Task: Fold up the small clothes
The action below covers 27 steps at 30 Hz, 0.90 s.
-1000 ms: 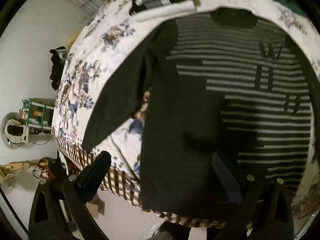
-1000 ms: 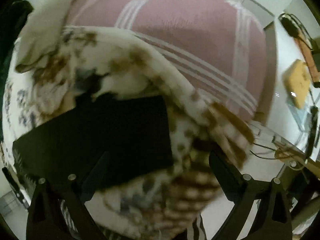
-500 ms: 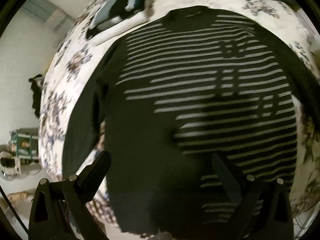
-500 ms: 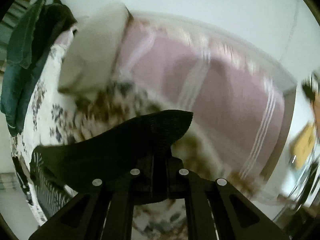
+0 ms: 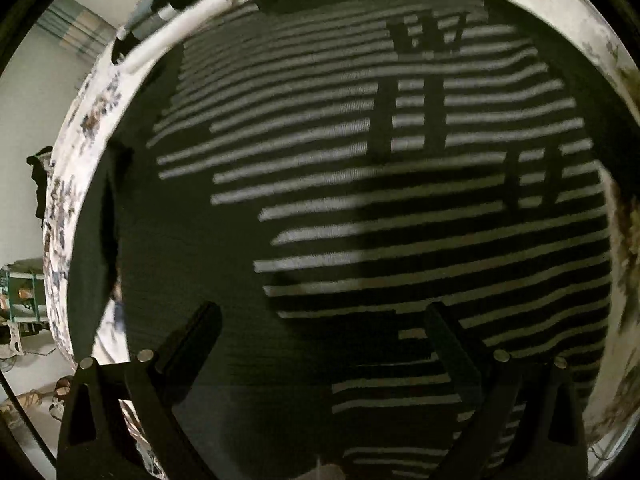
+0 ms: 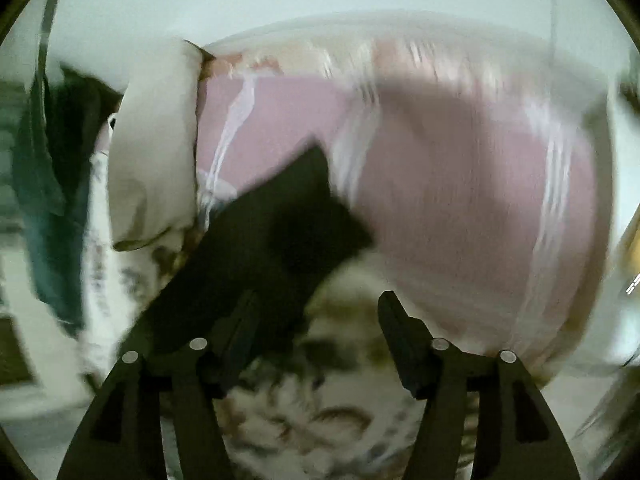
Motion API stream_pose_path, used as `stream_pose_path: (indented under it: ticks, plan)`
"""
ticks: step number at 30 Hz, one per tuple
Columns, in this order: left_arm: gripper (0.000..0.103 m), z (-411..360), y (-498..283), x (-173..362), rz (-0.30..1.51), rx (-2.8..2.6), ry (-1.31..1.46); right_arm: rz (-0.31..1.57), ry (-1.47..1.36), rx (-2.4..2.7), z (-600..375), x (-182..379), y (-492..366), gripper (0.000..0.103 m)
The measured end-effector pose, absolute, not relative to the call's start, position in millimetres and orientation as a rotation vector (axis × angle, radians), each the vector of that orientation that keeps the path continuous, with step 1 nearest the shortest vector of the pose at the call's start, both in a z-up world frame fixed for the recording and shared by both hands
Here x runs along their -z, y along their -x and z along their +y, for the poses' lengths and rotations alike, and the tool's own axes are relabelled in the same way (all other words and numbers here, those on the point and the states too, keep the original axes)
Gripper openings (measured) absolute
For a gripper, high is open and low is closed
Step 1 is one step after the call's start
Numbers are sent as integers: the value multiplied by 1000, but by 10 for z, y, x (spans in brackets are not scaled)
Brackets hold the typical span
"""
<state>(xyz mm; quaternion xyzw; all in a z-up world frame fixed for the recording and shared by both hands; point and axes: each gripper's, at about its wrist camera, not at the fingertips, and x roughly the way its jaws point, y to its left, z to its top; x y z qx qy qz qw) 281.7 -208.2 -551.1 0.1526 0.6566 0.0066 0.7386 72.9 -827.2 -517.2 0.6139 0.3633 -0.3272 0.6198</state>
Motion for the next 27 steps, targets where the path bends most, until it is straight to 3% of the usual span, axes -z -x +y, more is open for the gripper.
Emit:
stream_pose_path:
  ticks: [4,5,6,9,10,11,12,15,18,27]
  plan:
    - [103,-2091,-2821,5671,1458,-11,-330,690,-1511,692,-8285,5592,-822,64]
    - [103,-2103,-2829,5703,1457,-8,-332,680,-1511,708,-8290,5662,-861,66]
    - [103,-2113,-2841,5738,1458,-5,-334,662,-1523,721,-8317,5725,-910,76]
    - [103,-2145,-2874,5805,1460,-5,-339,593,-1534,774,-8232,5671,-1036,78]
    - [103,-2156,-2890,5809,1456,-4,-338,536,-1520,707,-8204,5565,-1095,75]
    - [103,-2161,-2897,5809,1453,-2,-336,553,-1438,652,-8198,5432,-1219,60]
    - [103,-2169,-2908,5809,1450,-1,-335,622,-1347,659,-8200,5352,-1340,57]
    - [103,-2183,-2946,5835,1453,2,-330,684,-1389,687,-8312,5543,-1404,57]
    - [103,-2217,-2954,5832,1452,2,-321,584,-1522,667,-8355,5588,-1284,57]
    - [103,-2204,-2997,5941,1464,5,-302,488,-1499,669,-8374,5576,-1150,57]
